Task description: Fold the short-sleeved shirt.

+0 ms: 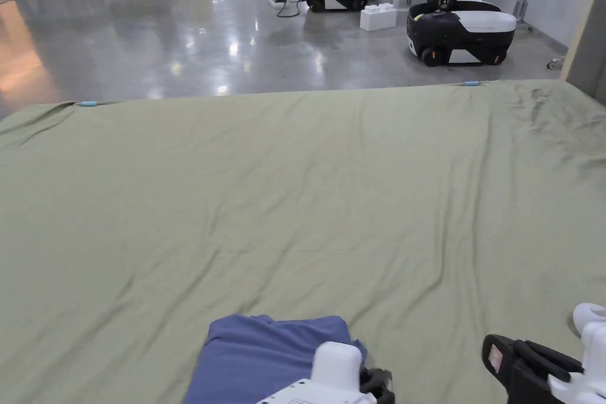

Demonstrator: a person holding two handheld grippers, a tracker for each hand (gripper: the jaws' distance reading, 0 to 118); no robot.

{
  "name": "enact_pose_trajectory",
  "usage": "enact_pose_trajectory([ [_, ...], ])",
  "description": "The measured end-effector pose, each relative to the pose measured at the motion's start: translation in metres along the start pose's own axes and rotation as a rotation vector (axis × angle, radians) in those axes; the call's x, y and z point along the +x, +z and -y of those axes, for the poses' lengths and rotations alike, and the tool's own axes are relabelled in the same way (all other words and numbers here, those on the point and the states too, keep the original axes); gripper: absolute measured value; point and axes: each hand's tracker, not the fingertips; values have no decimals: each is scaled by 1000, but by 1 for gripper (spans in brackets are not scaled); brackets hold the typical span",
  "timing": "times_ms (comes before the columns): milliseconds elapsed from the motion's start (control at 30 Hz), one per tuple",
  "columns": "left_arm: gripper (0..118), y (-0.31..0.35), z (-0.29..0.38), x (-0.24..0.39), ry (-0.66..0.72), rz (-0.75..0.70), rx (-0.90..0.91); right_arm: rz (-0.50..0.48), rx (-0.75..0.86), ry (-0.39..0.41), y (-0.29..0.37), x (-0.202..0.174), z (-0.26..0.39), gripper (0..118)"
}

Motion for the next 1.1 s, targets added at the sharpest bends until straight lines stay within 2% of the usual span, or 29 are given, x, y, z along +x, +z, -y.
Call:
enact_pose_trajectory([
  [133, 8, 103, -38, -31, -45, -59, 172, -112, 11, 104, -39, -37, -4, 2],
  [200, 8, 140, -51, -63, 32, -95, 197, -173, -7, 174, -71, -61, 6, 2],
  [267, 9, 162, -61, -101, 166, -50, 140, -213, -77, 248, -106, -84, 28, 2],
  [333, 16, 171, -67, -136, 283, -50, 109, -173, -133, 360, -141, -100, 62, 2],
  [400, 16, 173, -68, -160, 361, -52, 100, -163, -197, 434, -163, -105, 93, 2],
  [467, 19, 169, -69, -175, 413, -61, 94, -108, -292, 474, -183, -104, 120, 2],
  [500, 23, 164, -71, -181, 416, -72, 51, -128, -230, 459, -179, -99, 128, 2],
  [533, 29, 157, -71, -189, 412, -38, 23, -146, -117, 438, -171, -95, 129, 2],
  [567, 41, 148, -71, -196, 423, -3, -14, -147, -142, 420, -170, -94, 128, 2],
  [600, 61, 137, -69, -201, 458, 4, -46, -148, -156, 420, -169, -93, 127, 2],
  [633, 97, 121, -65, -211, 506, 42, -109, -156, -153, 424, -170, -92, 126, 2],
  [667, 110, 109, -60, -219, 566, 76, -153, -165, -156, 429, -171, -91, 125, 2],
  [700, 112, 94, -55, -223, 619, 70, -219, -172, -159, 428, -171, -90, 122, 2],
  [767, 112, 66, -46, -231, 651, 99, -360, -181, -165, 413, -170, -89, 121, 2],
  [800, 112, 55, -41, -232, 658, 66, -392, -183, -165, 410, -170, -89, 121, 2],
  [867, 114, 55, -45, -225, 630, 85, -330, -184, -163, 410, -169, -89, 121, 2],
  [900, 114, 51, -52, -222, 597, 163, -357, -184, -161, 408, -168, -89, 121, 2],
  [933, 96, 49, -56, -220, 598, 239, -377, -185, -161, 400, -168, -89, 120, 2],
  [1000, 17, 47, -61, -218, 600, 201, -377, -189, -176, 379, -168, -88, 115, 2],
  [1067, 17, 50, -61, -231, 646, 253, -383, -197, -198, 345, -162, -90, 104, 2],
  [1100, 17, 59, -65, -239, 605, 203, -400, -218, -199, 328, -155, -91, 97, 2],
])
